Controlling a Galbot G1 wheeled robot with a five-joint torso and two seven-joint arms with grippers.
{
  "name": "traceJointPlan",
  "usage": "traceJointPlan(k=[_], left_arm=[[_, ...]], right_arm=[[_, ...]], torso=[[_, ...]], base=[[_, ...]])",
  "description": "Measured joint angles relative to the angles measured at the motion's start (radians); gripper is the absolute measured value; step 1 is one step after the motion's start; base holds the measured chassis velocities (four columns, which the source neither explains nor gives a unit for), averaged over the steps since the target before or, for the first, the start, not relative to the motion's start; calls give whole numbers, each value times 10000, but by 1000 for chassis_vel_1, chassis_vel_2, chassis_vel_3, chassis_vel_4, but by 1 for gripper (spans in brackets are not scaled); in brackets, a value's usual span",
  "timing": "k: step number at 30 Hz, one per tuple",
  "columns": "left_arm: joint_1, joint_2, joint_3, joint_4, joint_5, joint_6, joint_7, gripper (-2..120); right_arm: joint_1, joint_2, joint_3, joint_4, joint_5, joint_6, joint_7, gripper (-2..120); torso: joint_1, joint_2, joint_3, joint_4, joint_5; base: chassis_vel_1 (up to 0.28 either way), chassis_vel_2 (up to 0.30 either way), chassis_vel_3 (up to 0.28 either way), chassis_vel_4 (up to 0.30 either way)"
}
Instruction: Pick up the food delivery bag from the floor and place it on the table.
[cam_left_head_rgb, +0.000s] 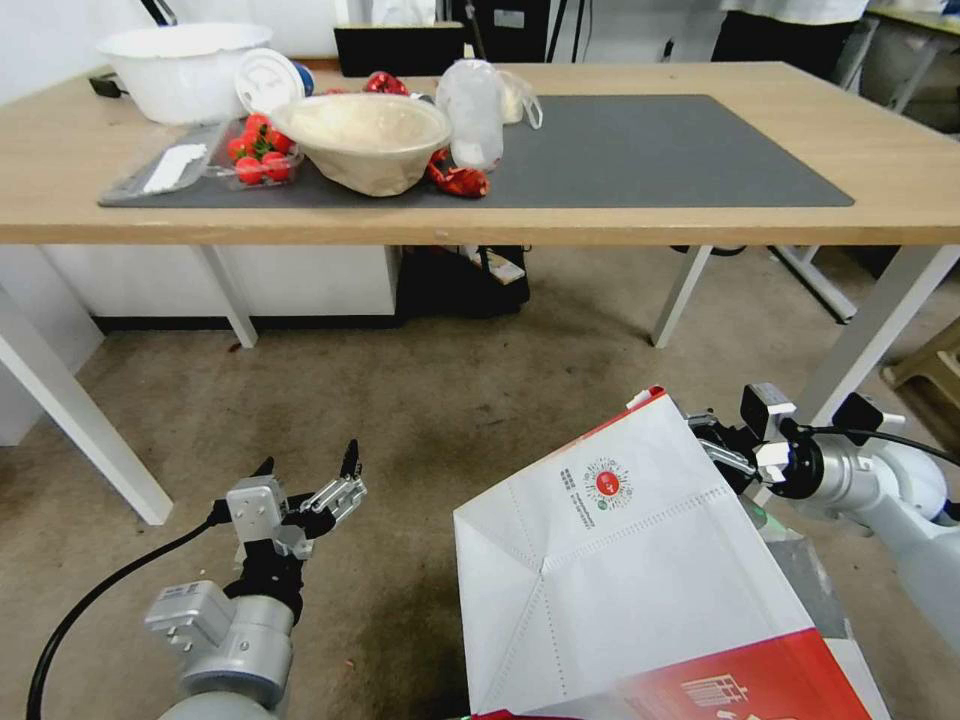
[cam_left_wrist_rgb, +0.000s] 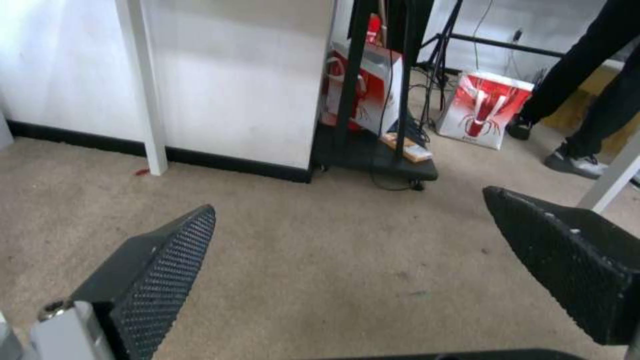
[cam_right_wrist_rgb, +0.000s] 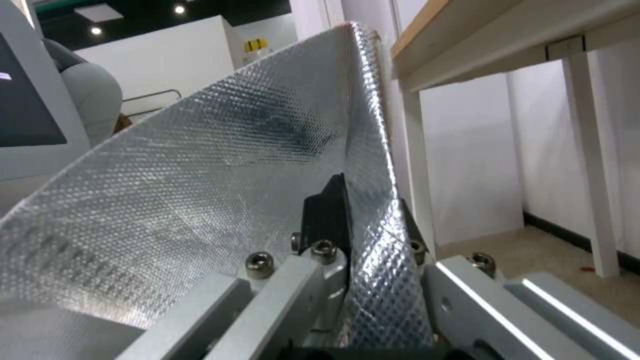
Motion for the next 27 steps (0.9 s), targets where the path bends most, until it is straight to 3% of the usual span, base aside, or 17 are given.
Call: traceJointPlan(k=[17, 27], left_arm=[[60, -18, 0, 0, 59, -10, -5, 100], [85, -15, 6, 0, 82, -22, -4, 100]], right_arm=[[62, -36, -19, 88, 73, -6, 91, 0], [29, -53, 5, 114, 81, -6, 92, 0]], torso=[[123, 693, 567, 0, -1], [151, 859, 707, 0, -1]], base=[[0, 0, 0, 0], [0, 0, 0, 0]])
